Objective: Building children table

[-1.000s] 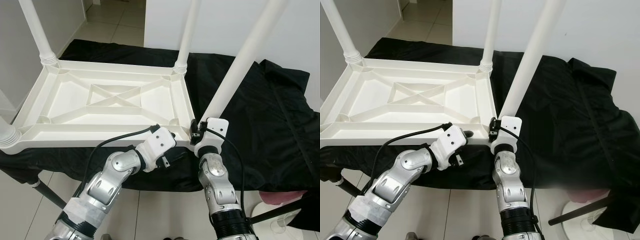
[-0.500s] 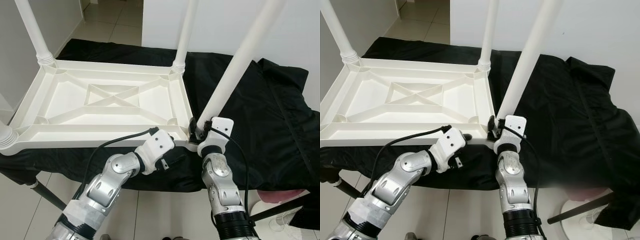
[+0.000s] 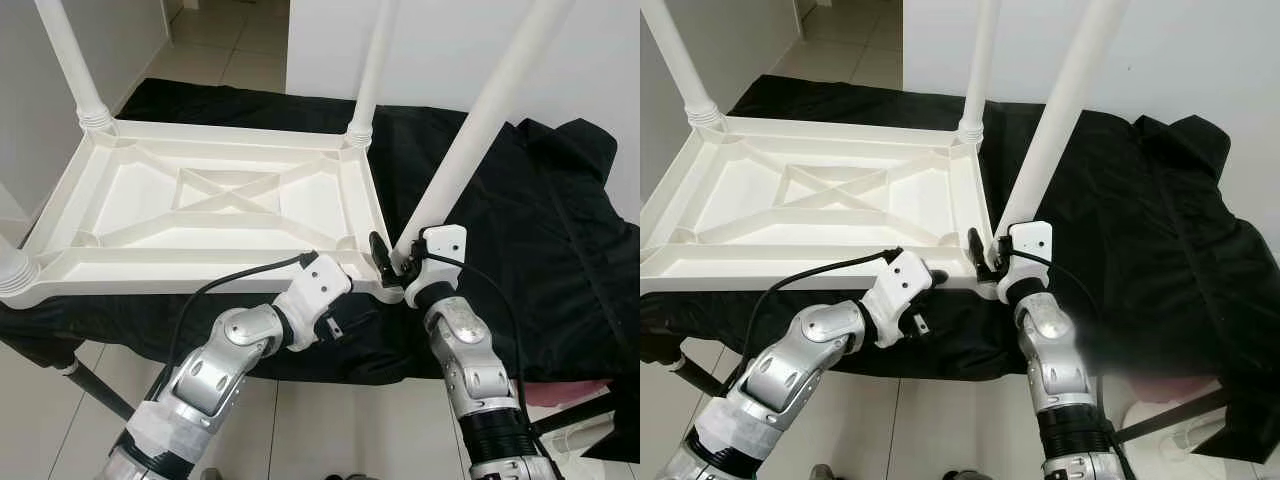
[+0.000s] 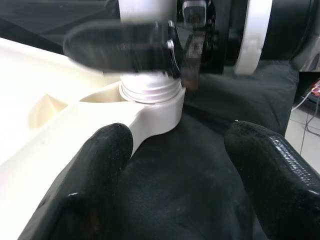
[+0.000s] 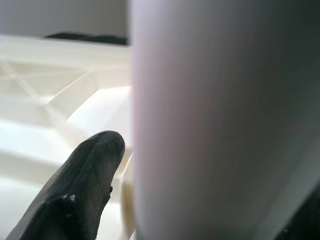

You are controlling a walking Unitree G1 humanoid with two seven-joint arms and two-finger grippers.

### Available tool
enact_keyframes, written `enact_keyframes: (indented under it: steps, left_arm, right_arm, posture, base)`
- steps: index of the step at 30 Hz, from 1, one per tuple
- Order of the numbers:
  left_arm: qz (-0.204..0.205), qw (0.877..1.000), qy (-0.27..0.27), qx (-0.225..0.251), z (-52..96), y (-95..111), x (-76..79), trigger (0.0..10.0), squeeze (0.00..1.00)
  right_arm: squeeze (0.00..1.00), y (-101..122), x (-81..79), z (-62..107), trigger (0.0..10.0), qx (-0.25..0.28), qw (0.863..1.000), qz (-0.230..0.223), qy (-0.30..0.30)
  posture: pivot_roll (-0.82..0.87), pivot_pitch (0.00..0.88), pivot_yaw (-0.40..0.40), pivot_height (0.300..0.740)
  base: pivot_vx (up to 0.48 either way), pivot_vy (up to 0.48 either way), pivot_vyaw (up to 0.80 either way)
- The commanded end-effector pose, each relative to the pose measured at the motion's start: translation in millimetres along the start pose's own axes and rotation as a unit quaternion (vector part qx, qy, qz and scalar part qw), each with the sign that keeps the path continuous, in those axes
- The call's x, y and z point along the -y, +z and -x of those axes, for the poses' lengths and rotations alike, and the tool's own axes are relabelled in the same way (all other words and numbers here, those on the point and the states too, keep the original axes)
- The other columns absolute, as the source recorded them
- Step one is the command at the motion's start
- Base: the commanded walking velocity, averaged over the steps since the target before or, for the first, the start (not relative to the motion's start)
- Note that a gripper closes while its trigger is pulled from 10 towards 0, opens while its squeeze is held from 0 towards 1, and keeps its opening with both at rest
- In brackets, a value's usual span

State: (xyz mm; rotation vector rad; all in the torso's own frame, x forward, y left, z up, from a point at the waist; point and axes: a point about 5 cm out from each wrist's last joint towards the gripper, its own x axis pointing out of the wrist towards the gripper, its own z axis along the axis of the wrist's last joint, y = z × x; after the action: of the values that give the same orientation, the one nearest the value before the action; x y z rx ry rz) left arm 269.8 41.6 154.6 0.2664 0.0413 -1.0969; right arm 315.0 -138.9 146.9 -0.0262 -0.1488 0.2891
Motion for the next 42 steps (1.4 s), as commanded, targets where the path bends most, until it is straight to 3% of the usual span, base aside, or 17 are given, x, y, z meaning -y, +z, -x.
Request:
enact_keyframes:
  steps: [1,7,12,13,14,15,17,18,19,28,29,41,42]
  left_arm:
    - [0.001,1.000,-0.025,-0.005,0.3,0,3.4,10.0,0.00]
    - [-0.014,1.000,-0.012,-0.008,-3.3,-1,-3.2,10.0,0.00]
    - [-0.021,1.000,-0.009,-0.013,-2.9,-1,-4.4,10.0,0.00]
    - [-0.024,1.000,-0.011,-0.017,-1.4,-2,-3.3,10.0,0.00]
    - [-0.024,1.000,-0.011,-0.017,-1.4,-2,-3.3,10.0,0.00]
    - [-0.023,0.999,-0.013,-0.019,0.6,-2,-2.7,10.0,0.00]
    - [-0.027,0.999,-0.011,-0.019,2.0,-3,-3.5,10.0,0.00]
    - [-0.028,0.999,-0.010,-0.020,2.3,-3,-3.8,10.0,0.00]
    - [-0.029,0.999,-0.010,-0.020,2.7,-3,-4.2,10.0,0.00]
    - [-0.043,0.999,-0.002,-0.021,2.8,-5,-6.1,10.0,0.00]
    - [-0.043,0.999,-0.002,-0.023,2.3,-6,-5.4,10.0,0.00]
    - [-0.039,0.999,0.005,-0.028,0.7,-12,-6.8,10.0,0.00]
    - [-0.023,0.999,0.001,-0.024,-0.2,-11,-5.5,10.0,0.00]
  right_arm:
    - [0.00,-6,2.6,0.1,10.0,-0.015,1.000,0.003,0.027]
    - [0.00,-15,10.1,-2.3,10.0,-0.035,0.995,0.027,0.093]
    - [0.00,-15,12.5,-5.4,10.0,-0.032,0.994,0.036,0.101]
    - [0.00,-13,14.9,-8.6,8.3,-0.027,0.993,0.042,0.107]
    - [0.00,-13,14.9,-8.6,8.3,-0.027,0.993,0.042,0.107]
    - [0.00,-12,16.6,-10.7,5.9,-0.023,0.992,0.044,0.113]
    - [0.00,-11,17.5,-11.5,4.4,-0.020,0.992,0.044,0.115]
    - [0.00,-11,17.6,-11.5,4.4,-0.019,0.992,0.043,0.116]
    - [0.00,-12,18.2,-10.7,0.0,-0.018,0.992,0.041,0.118]
    - [0.00,-17,18.8,-4.8,0.0,-0.021,0.992,0.037,0.118]
    - [0.00,-19,20.3,-3.8,10.0,-0.023,0.993,0.036,0.111]
    - [0.00,-14,22.9,-0.7,10.0,0.000,0.998,0.002,0.057]
    - [0.00,-14,20.6,-0.1,10.0,0.003,0.999,-0.001,0.049]
  posture:
    - [0.01,0.085,-0.088,0.740]
    - [0.02,0.085,-0.083,0.740]
    - [0.02,0.084,-0.075,0.740]
    - [0.02,0.083,-0.074,0.740]
    - [0.02,0.083,-0.074,0.740]
    - [0.02,0.084,-0.071,0.740]
    - [0.03,0.084,-0.072,0.740]
    - [0.03,0.084,-0.072,0.740]
    - [0.03,0.084,-0.073,0.740]
    - [0.02,0.086,-0.071,0.740]
    - [0.02,0.088,-0.069,0.740]
    - [0.01,0.090,-0.070,0.740]
    - [0.01,0.090,-0.071,0.740]
  base:
    - [0.000,0.000,0.00]
    - [0.000,0.000,0.00]
    - [0.000,0.000,0.00]
    - [0.000,0.000,0.00]
    - [0.000,0.000,0.00]
    - [0.000,0.000,0.00]
    - [0.000,0.000,0.00]
    - [0.000,0.000,0.00]
    - [0.000,0.000,0.00]
    - [0.000,0.000,0.00]
    - [0.000,0.000,0.00]
    - [0.000,0.000,0.00]
    - [0.000,0.000,0.00]
